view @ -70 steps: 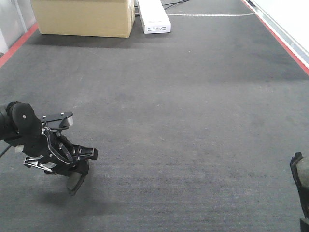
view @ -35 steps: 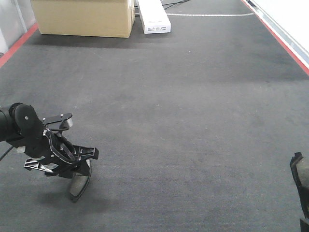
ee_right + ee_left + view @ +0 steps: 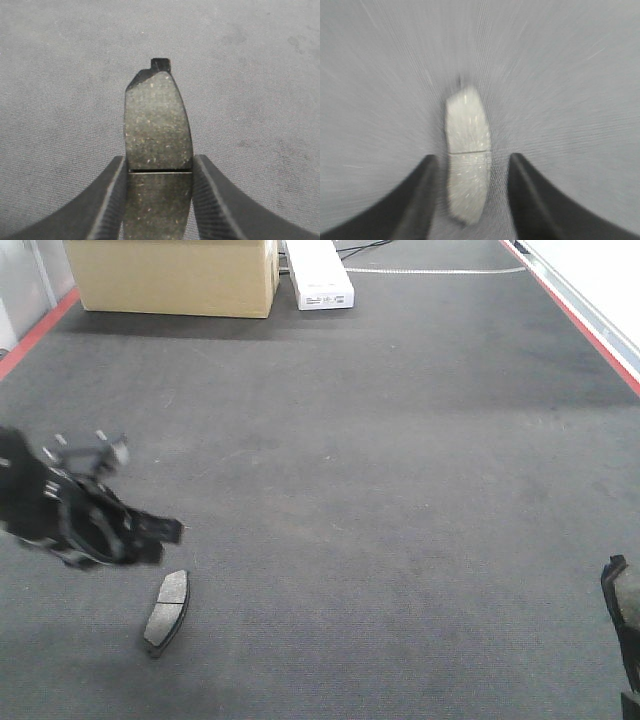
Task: Move and align brake pads A on conveyor
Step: 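Raise the open left gripper away from the placed pad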
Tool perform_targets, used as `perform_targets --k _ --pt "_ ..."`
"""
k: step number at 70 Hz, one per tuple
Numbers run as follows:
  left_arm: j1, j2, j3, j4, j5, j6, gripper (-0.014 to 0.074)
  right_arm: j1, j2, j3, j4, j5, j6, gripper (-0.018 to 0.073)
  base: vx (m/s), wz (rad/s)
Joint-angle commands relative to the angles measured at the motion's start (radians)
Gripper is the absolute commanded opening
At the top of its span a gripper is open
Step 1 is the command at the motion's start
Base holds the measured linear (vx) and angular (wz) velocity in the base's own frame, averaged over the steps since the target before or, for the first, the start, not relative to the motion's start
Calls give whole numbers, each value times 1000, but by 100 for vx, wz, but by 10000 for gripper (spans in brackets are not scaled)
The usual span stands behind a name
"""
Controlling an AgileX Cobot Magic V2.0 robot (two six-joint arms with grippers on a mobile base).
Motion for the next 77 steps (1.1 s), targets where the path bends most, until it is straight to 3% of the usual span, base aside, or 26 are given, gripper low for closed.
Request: perform_targets --k 1,15,24,55,77 --pt "-5 -120 -22 13 -16 6 186 -5 1 -33 3 -83 -6 240 0 0" --pt "-5 -334 96 13 -92 43 67 -5 1 -33 3 -83 -6 240 0 0" --pt "-5 -493 194 13 -130 107 -9 -5 1 -33 3 -83 -6 240 0 0" --pt "-5 -970 427 13 -139 141 -6 -5 1 -33 3 -82 -6 240 0 0" --pt "-5 -1158 510 13 -178 141 -6 -5 1 -33 3 -82 -6 240 0 0"
